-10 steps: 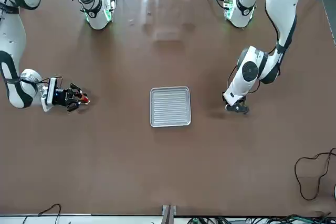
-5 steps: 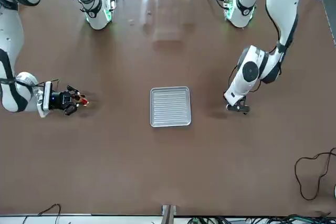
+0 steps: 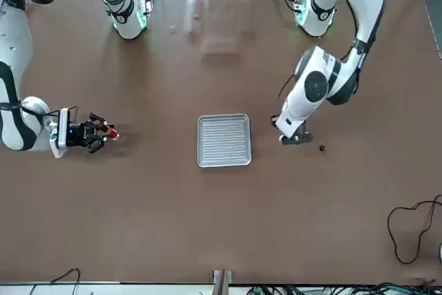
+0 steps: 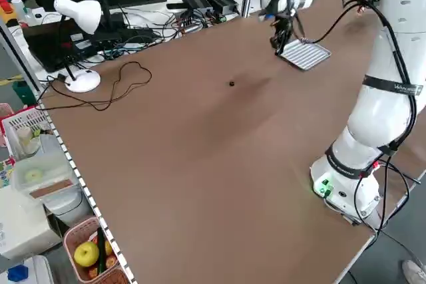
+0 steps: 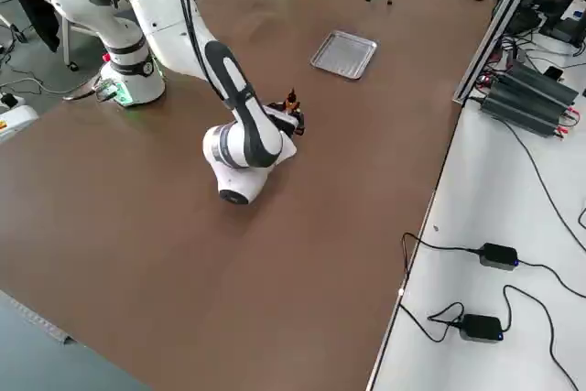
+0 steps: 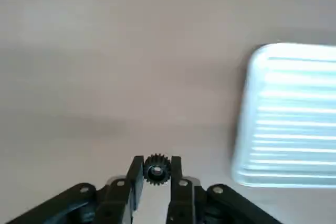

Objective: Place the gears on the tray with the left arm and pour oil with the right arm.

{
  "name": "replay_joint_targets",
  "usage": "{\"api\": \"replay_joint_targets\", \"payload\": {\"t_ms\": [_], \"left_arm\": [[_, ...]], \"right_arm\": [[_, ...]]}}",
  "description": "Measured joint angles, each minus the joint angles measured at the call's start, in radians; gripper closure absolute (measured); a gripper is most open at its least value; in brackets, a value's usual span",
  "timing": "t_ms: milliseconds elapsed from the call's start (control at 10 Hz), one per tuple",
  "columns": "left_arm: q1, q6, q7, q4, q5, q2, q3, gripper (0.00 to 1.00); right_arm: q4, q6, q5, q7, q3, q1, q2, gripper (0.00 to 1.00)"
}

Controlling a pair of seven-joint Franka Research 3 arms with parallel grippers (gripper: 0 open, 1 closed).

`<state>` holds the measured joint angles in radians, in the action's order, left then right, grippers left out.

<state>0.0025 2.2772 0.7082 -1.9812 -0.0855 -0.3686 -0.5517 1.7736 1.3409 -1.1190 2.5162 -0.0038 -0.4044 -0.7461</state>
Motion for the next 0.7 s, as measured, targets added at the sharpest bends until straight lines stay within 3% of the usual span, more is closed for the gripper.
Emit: {"api": "replay_joint_targets", "payload": {"t_ms": [300,500,700], "left_arm": [[-0.166,-0.002,0.273,0.171,0.001,-0.120,-0.022,0.75],[-0.266,0.000,0.361,0.275,-0.015,-0.216,-0.008,0.75],[-0.359,0.000,0.475,0.336,-0.170,-0.293,0.039,0.75]], "right_arm": [[0.039,-0.003,-0.022,-0.012,0.007,0.016,0.016,0.69],[0.065,-0.003,-0.045,-0.031,0.012,0.024,0.017,0.69],[0.070,-0.003,-0.062,-0.033,0.015,0.040,0.021,0.69]]}}
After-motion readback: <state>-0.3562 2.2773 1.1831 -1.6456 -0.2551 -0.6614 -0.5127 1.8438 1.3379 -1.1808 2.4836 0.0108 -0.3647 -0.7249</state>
